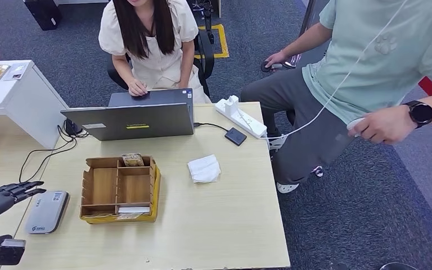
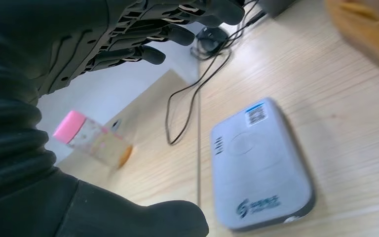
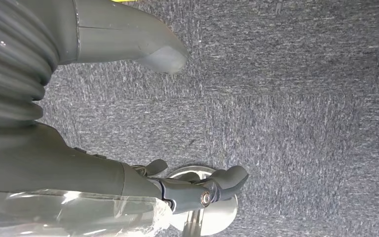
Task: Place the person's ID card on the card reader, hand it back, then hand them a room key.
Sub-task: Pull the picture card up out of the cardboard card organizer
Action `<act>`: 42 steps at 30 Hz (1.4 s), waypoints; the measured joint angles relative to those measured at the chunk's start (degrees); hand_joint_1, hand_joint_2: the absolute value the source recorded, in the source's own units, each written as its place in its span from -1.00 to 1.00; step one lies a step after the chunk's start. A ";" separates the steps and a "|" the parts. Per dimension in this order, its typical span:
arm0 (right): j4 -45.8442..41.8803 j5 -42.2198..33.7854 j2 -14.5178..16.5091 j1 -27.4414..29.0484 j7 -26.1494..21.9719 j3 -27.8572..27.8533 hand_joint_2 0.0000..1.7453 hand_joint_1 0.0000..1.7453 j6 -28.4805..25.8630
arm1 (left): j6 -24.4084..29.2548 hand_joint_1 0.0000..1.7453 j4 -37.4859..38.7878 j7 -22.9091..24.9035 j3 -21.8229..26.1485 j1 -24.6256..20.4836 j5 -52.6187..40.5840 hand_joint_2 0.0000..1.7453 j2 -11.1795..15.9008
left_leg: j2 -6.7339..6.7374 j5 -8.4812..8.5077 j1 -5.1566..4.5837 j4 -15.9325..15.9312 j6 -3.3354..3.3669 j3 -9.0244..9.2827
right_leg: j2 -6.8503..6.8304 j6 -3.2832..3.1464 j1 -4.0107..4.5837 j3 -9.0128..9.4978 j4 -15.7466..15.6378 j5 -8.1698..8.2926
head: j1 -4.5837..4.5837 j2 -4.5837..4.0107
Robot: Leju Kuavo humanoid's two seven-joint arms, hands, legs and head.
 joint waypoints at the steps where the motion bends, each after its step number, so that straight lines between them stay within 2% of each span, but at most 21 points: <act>1: -0.01 0.00 0.00 0.00 0.00 0.00 1.00 -1.00 0.00 | -1.05 -1.00 0.38 -0.45 3.18 1.72 -1.77 1.00 -1.66 | 0.02 0.00 0.00 0.00 0.00 -0.01 | 0.03 0.00 0.00 0.00 0.00 0.00 | 0.01 0.00; 4: -0.04 0.00 0.01 0.04 0.04 0.01 1.00 -1.00 0.00 | -2.50 -1.00 1.21 -1.14 10.22 5.45 -3.78 1.00 -5.24 | 0.06 -0.01 0.00 0.00 0.00 -0.02 | 0.08 0.00 0.00 -0.01 0.00 0.00 | 0.01 0.00; 7: -0.09 0.00 0.02 0.05 0.07 0.00 1.00 -1.00 0.00 | -3.21 -1.00 1.59 -1.52 15.04 8.12 -4.47 1.00 -7.41 | 0.06 -0.03 0.01 0.00 0.00 -0.04 | 0.07 0.00 0.01 -0.03 0.00 -0.01 | 0.02 0.01; 12: -0.23 -0.03 0.02 0.06 0.07 -0.01 1.00 -1.00 0.00 | -3.90 -1.00 2.06 -1.88 19.86 10.59 -5.76 1.00 -9.84 | 0.03 -0.05 0.01 0.00 0.01 -0.06 | 0.00 0.01 0.01 -0.03 0.00 -0.03 | 0.03 0.01; 16: -0.31 -0.28 0.02 0.16 0.16 -0.08 1.00 -1.00 -0.02 | -4.01 -1.00 2.56 -1.92 23.04 12.31 -10.07 1.00 -13.53 | 0.03 -0.05 0.00 0.00 0.01 -0.05 | -0.01 0.01 0.00 -0.02 0.00 -0.03 | 0.03 0.00; 22: -0.86 -0.13 0.30 0.35 0.23 -0.19 1.00 -1.00 0.21 | -1.24 -1.00 5.18 -0.63 24.72 12.32 -19.99 1.00 -22.54 | -0.06 -0.04 -0.03 0.00 0.02 -0.05 | -0.05 0.01 -0.03 -0.01 0.00 -0.02 | 0.01 0.01; 25: -1.32 0.04 0.44 0.38 0.28 -0.20 1.00 -1.00 0.25 | -0.55 -1.00 6.51 -0.58 24.75 11.74 -21.30 1.00 -25.82 | -0.05 -0.04 -0.02 0.00 0.02 -0.05 | -0.05 0.01 -0.02 -0.02 0.00 -0.02 | 0.01 0.01; 32: -2.01 0.04 0.46 0.67 0.50 -0.61 1.00 -1.00 0.30 | -0.31 -1.00 7.76 -0.57 25.29 10.49 -21.51 1.00 -28.72 | -0.05 -0.04 -0.01 0.00 0.02 -0.05 | -0.05 0.01 -0.01 -0.02 0.00 -0.02 | -0.01 0.01; 37: -2.27 0.04 0.62 1.04 0.49 -1.18 1.00 -1.00 0.33 | -0.18 -1.00 7.80 -0.02 26.54 11.07 -21.56 1.00 -29.86 | -0.06 -0.04 0.00 0.00 0.02 -0.05 | -0.05 0.01 0.00 -0.02 0.00 -0.03 | -0.02 0.01; 42: -2.68 0.12 0.97 1.20 0.48 -1.61 1.00 -1.00 0.41 | 1.37 -1.00 7.80 0.69 27.21 11.67 -23.41 1.00 -32.32 | -0.06 -0.04 -0.01 0.00 0.02 -0.06 | -0.06 0.01 -0.01 -0.02 0.00 -0.03 | -0.01 0.01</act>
